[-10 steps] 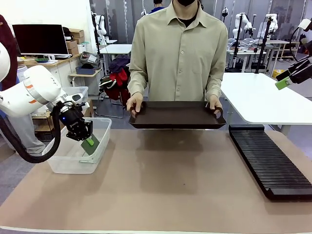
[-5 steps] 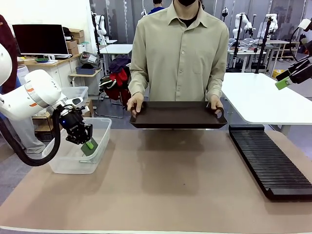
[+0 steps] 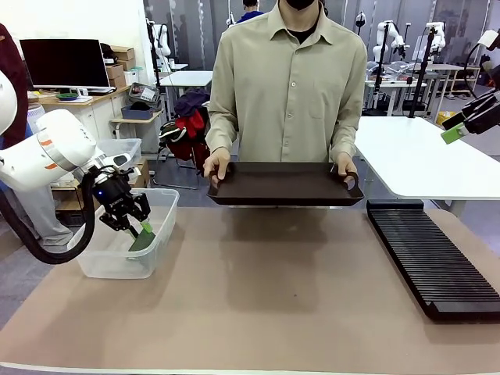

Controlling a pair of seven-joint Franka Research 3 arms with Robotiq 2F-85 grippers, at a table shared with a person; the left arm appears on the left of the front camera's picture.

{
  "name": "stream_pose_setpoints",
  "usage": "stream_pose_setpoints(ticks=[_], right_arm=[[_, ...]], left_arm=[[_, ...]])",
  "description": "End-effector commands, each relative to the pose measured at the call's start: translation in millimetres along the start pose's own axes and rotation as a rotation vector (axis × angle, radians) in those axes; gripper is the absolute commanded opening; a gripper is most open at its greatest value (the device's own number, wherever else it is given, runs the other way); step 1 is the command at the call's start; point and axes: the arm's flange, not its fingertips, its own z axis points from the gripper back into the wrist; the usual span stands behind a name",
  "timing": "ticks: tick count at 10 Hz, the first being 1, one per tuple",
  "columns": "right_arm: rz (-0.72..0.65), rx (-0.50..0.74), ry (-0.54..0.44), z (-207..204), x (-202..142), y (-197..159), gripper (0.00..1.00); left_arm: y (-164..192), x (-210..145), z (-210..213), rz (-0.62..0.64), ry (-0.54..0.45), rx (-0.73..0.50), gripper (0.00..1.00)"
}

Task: Sort PCBs into racks and boxes based on the side picked up.
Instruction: If the short side of the Blank PCB is picked up, insert it into the PCB Rack ; if the long side is picked up, place it in the Organizing box.

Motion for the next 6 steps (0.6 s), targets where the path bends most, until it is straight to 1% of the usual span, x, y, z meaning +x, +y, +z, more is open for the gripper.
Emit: stream_pose_setpoints(ticks=[1, 2, 3, 4, 6], right_arm=[[0.01, 0.019, -0.017, -1, 0, 0, 1.0], [0.01, 0.019, -0.017, -1, 0, 0, 1.0], [0.01, 0.019, -0.017, -1, 0, 0, 1.0], [0.01, 0.019, -0.017, -1, 0, 0, 1.0], [0.01, 0.019, -0.017, -1, 0, 0, 1.0]], left_arm=[[-1, 0, 14, 0.019, -0.028, 0.04, 0.67], [-3, 0, 21, 0.012, -0.032, 0.044, 0.82], [-6, -1, 26, 0.007, -0.036, 0.052, 0.86], [-7, -1, 32, -0.008, -0.041, 0.065, 1.0], [-22, -3, 49, -0.074, -0.092, 0.088, 1.0]])
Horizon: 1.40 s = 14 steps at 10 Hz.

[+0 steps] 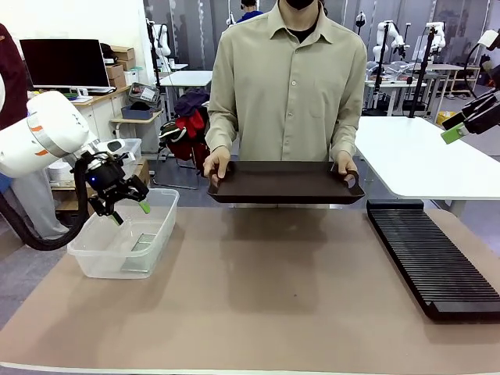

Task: Sort PCBs into racks and boxes based on the side picked up.
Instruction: If the short side of the Blank PCB is picked up, insert it into the PCB Rack ; if the long side is picked up, place it in the Organizing box.

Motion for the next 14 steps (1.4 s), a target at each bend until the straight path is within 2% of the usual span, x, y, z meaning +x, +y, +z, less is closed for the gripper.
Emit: stream_pose_setpoints(ticks=[1, 3, 9, 10, 14], right_arm=[[0.01, 0.019, -0.017, -1, 0, 0, 1.0], [0.01, 0.019, -0.017, -1, 0, 0, 1.0], [0.01, 0.019, -0.017, -1, 0, 0, 1.0], [0.01, 0.019, -0.017, -1, 0, 0, 1.0], [0.01, 0.019, -0.017, -1, 0, 0, 1.0]], left_arm=[[-14, -2, 17, -0.076, -0.044, 0.038, 1.0], [-30, -4, 42, -0.213, -0.157, 0.057, 1.0], [-57, -10, 73, -0.323, -0.389, 0.119, 1.0], [-53, 2, 78, -0.274, -0.31, 0.118, 1.0], [-53, 2, 78, -0.274, -0.31, 0.118, 1.0]])
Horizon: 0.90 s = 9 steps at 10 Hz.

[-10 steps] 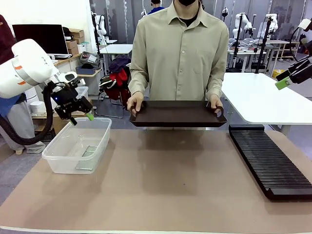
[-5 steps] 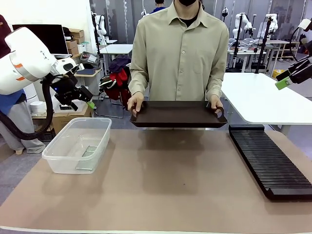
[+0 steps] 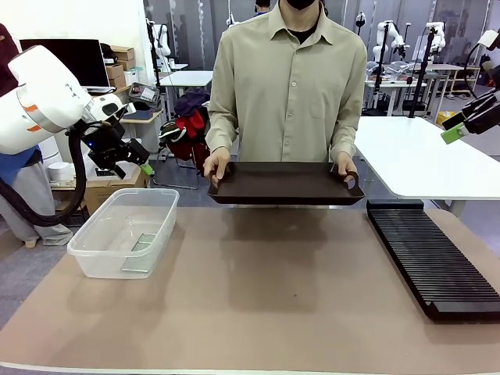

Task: Sort PCBs into racks and boxes based on the side picked up.
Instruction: If the short side of the Blank PCB is picked up, insert it into the PCB Rack ; if the long side is picked up, place it in the Organizing box.

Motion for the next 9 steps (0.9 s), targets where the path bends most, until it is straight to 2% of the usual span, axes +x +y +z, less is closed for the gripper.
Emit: stream_pose_setpoints(ticks=[1, 9], right_arm=[[0.01, 0.019, -0.017, -1.0, 0.1, -0.3, 1.0], [0.01, 0.019, -0.017, -1.0, 0.1, -0.3, 1.0]], left_arm=[[1.6, 2.3, 2.9, 0.007, 0.01, -0.004, 1.0], [1.6, 2.3, 2.9, 0.007, 0.01, -0.004, 1.0]])
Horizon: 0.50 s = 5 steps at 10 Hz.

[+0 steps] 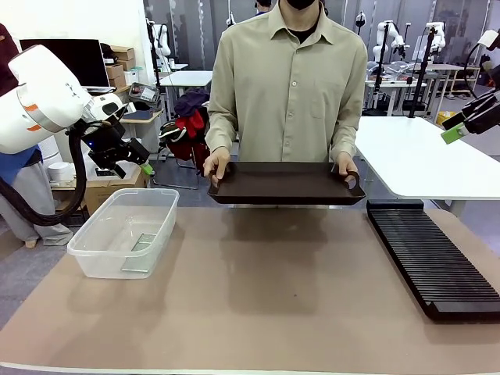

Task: Sort PCBs into racks and boxes based on the side picked up.
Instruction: If the short side of the Blank PCB is picked up, insert it into the PCB Rack ; if the long side is picked up, place it in the Organizing box.

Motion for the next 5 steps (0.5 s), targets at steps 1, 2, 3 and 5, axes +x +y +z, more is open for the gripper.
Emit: stream_pose_setpoints(ticks=[1, 2, 3, 5], right_arm=[[0.01, 0.019, -0.017, -1.0, 0.1, -0.3, 1.0], [0.01, 0.019, -0.017, -1.0, 0.1, -0.3, 1.0], [0.01, 0.019, -0.017, -1.0, 0.1, -0.3, 1.0], [0.01, 0.019, -0.017, -1.0, 0.1, -0.3, 1.0]], left_arm=[[1.9, 1.1, 1.9, 0.008, 0.011, -0.003, 1.0], [1.9, 1.1, 1.9, 0.008, 0.011, -0.003, 1.0], [1.9, 1.1, 1.9, 0.008, 0.011, -0.003, 1.0], [0.0, 0.0, 0.0, 0.0, 0.0, 0.0, 1.0]])
